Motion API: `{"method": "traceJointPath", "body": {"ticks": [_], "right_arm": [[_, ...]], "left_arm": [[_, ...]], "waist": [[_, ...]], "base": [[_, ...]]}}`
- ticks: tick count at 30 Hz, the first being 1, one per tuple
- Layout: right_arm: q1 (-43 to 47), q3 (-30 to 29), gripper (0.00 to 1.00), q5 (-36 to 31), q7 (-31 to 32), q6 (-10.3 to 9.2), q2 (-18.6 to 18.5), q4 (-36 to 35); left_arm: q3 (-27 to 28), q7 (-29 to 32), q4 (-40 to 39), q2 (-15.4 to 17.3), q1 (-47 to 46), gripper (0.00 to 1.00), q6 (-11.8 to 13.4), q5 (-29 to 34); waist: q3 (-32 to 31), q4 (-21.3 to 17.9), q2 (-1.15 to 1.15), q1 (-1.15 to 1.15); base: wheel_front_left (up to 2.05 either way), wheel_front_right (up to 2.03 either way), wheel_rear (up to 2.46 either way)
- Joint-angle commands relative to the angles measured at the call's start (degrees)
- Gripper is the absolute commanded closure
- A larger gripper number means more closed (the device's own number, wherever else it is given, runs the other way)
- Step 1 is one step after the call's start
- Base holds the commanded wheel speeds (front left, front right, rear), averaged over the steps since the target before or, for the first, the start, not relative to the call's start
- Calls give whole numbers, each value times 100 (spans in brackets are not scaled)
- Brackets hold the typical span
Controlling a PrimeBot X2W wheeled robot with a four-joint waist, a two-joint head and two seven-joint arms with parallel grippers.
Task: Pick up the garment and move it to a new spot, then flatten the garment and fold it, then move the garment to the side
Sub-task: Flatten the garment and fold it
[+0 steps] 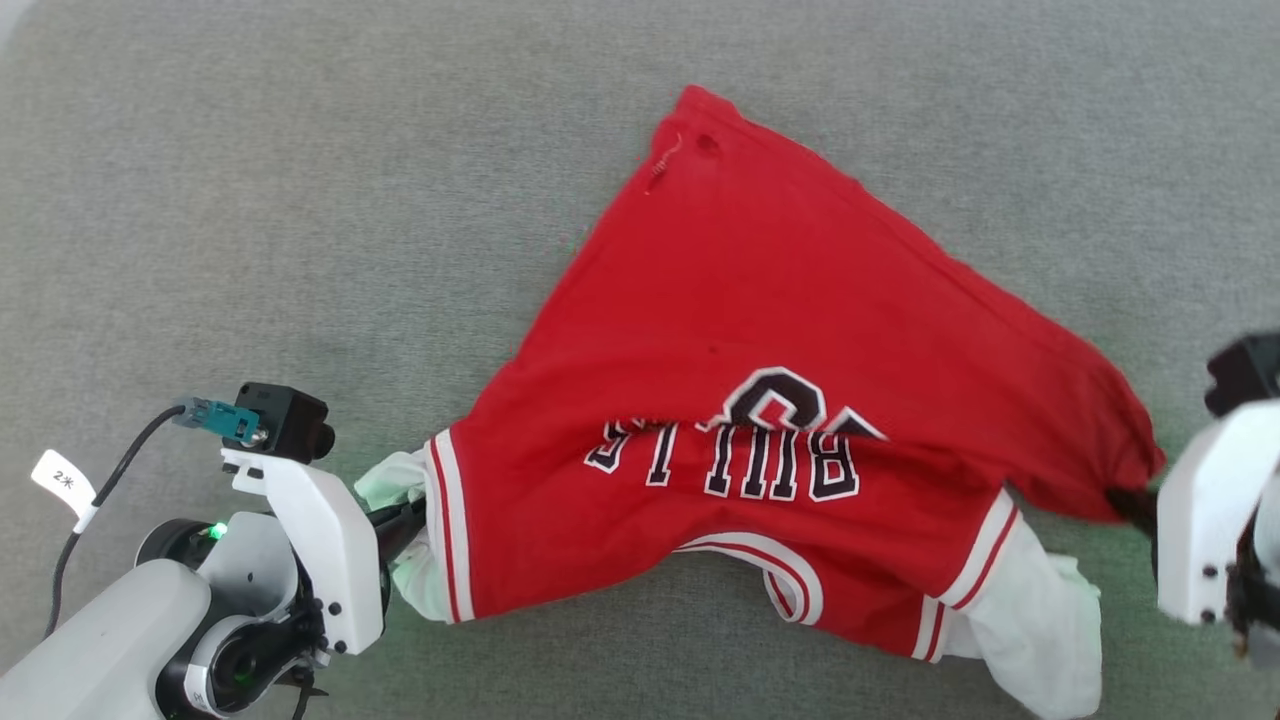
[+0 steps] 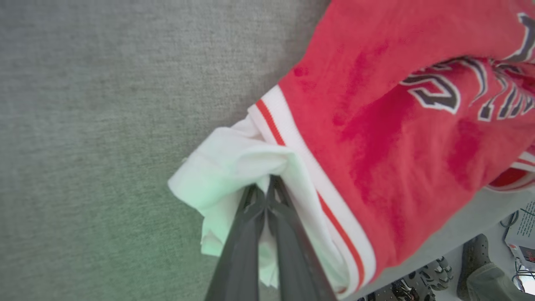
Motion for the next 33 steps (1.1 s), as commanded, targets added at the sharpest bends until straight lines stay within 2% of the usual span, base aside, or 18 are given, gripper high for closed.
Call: {"method": "traceJointPath", "body": {"ticks": [1, 6, 7, 8, 9, 13, 15, 20, 25, 29, 33], "right_arm": [[87, -38, 100, -15, -49, -12, 63, 9], [243, -146, 100, 24, -531, -12, 181, 495], [230, -139, 67, 25, -658, -13, 149, 616], [215, -117, 29, 17, -775, -14, 90, 717], [211, -97, 0, 25, -852, -16, 60, 797], [211, -97, 0, 79, -879, -20, 28, 645], [233, -139, 0, 103, -814, -20, -5, 314], [310, -365, 0, 206, -554, -8, 182, -739], [49, -341, 0, 108, -611, -8, 198, -1587], [-350, -57, 0, -1, -885, -8, 84, -1745], [-871, 441, 0, -139, -1350, -8, -132, -1319]], "left_arm": [[11, 17, -12, 11, 6, 100, 15, 1], [12, 40, 5, -11, -58, 100, 3, -14], [12, 44, 15, -18, -69, 100, -7, -21], [10, 45, 23, -23, -81, 100, -21, -24], [8, 46, 31, -27, -90, 100, -32, -20], [23, 3, 49, -31, -73, 100, -46, -30], [24, -9, 45, -40, -45, 100, -49, -44], [10, -35, -6, -49, 15, 100, -49, -48], [-45, -40, -61, -88, 13, 100, -72, 4], [-102, -22, -64, -177, -106, 100, -114, 67], [-182, -1, -17, -314, -212, 100, -191, 137]], "waist": [[12, -22, 0, 0], [42, -83, 0, 0], [39, -90, 0, 0], [38, -91, 0, 0], [31, -92, 0, 0], [-20, -104, 0, 0], [-50, -99, 0, 0], [-126, -47, 0, 0], [-143, 106, 0, 0], [-124, 305, 0, 0], [-91, 535, 0, 0]], "base": [[0, 0, 0], [0, 0, 0], [0, 0, 0], [0, 0, 0], [0, 0, 0], [0, 0, 0], [0, 0, 0], [0, 0, 0], [0, 0, 0], [0, 0, 0], [0, 0, 0]]}}
